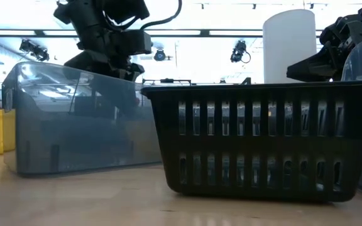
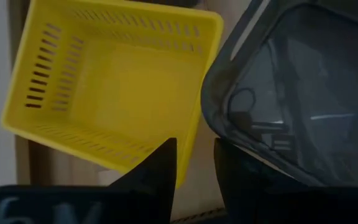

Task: Stack baskets on shelf by color
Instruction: Stack the right yellow bin on the yellow bins

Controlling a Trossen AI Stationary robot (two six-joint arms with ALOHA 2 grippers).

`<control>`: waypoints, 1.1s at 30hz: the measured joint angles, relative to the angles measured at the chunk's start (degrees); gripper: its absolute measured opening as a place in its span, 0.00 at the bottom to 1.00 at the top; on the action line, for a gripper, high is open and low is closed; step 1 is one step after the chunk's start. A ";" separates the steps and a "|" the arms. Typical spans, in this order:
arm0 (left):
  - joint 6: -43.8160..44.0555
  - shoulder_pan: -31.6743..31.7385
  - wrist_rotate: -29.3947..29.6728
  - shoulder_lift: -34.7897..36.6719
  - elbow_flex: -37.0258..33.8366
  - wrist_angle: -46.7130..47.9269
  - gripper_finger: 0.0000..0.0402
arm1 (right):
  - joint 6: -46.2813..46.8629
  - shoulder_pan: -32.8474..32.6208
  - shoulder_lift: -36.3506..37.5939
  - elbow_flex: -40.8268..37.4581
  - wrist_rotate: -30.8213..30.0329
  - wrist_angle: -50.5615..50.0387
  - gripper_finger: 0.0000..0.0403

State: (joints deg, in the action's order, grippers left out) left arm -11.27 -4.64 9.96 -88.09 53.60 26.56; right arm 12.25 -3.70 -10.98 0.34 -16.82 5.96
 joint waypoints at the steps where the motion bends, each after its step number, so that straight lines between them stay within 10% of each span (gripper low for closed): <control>1: -0.12 0.02 -0.05 -0.14 0.00 -0.06 0.28 | 0.00 0.00 0.00 0.00 0.00 0.00 0.23; 21: -8.89 0.70 1.05 -6.26 0.00 -2.64 0.28 | 0.02 0.00 -0.76 0.00 0.44 1.16 0.23; 33: -5.18 0.68 4.15 -6.97 0.00 -1.08 0.03 | 0.02 0.00 -1.45 0.00 0.39 2.14 0.23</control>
State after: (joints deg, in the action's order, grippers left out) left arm -16.46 -3.97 14.11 -95.07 53.60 25.47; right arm 12.27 -3.70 -12.43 0.34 -16.43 8.10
